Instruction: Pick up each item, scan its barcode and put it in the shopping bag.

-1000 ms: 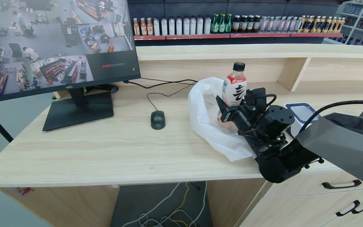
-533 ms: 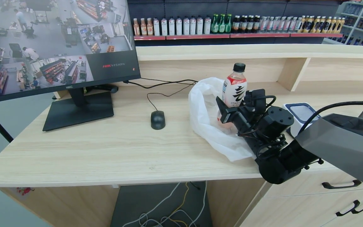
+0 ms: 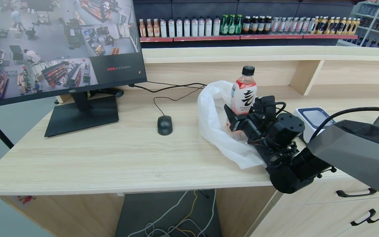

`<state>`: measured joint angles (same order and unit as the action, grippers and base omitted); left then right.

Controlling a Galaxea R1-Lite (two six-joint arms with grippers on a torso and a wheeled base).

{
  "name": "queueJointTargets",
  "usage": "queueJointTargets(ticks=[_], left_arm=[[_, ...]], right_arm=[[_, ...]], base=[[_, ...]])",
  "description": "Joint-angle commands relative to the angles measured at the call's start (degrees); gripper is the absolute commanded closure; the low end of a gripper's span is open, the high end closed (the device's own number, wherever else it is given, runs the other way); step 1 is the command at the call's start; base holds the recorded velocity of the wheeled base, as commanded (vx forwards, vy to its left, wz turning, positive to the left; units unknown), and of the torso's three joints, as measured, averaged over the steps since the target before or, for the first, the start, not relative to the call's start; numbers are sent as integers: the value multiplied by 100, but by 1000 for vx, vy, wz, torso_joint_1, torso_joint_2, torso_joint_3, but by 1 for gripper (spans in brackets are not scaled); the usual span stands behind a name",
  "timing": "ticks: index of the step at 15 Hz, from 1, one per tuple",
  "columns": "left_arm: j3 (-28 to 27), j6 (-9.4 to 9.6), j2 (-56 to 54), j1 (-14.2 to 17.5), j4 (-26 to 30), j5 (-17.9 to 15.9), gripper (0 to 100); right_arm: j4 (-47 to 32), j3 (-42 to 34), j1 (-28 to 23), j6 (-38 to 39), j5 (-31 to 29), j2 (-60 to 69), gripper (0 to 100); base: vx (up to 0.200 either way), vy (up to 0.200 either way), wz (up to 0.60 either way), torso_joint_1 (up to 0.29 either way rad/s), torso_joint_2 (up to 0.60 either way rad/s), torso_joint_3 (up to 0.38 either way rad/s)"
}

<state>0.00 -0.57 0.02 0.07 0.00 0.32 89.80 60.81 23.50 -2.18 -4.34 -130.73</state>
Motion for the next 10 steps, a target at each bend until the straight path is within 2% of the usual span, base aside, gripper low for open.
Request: queueJointTargets(ticks=[1,4,10], left_arm=[[0,-4,-2,1,0,3,0],[0,-4,-2,1,0,3,0],[0,-4,-2,1,0,3,0]], right_arm=[[20,-7,5,7,3,13,0],[20,-166,5,60,3,188,0],[20,-1168,40,42,3,1313,0]], base=[[0,0,0,0,0,0],[0,0,0,0,0,0],[0,0,0,0,0,0]])
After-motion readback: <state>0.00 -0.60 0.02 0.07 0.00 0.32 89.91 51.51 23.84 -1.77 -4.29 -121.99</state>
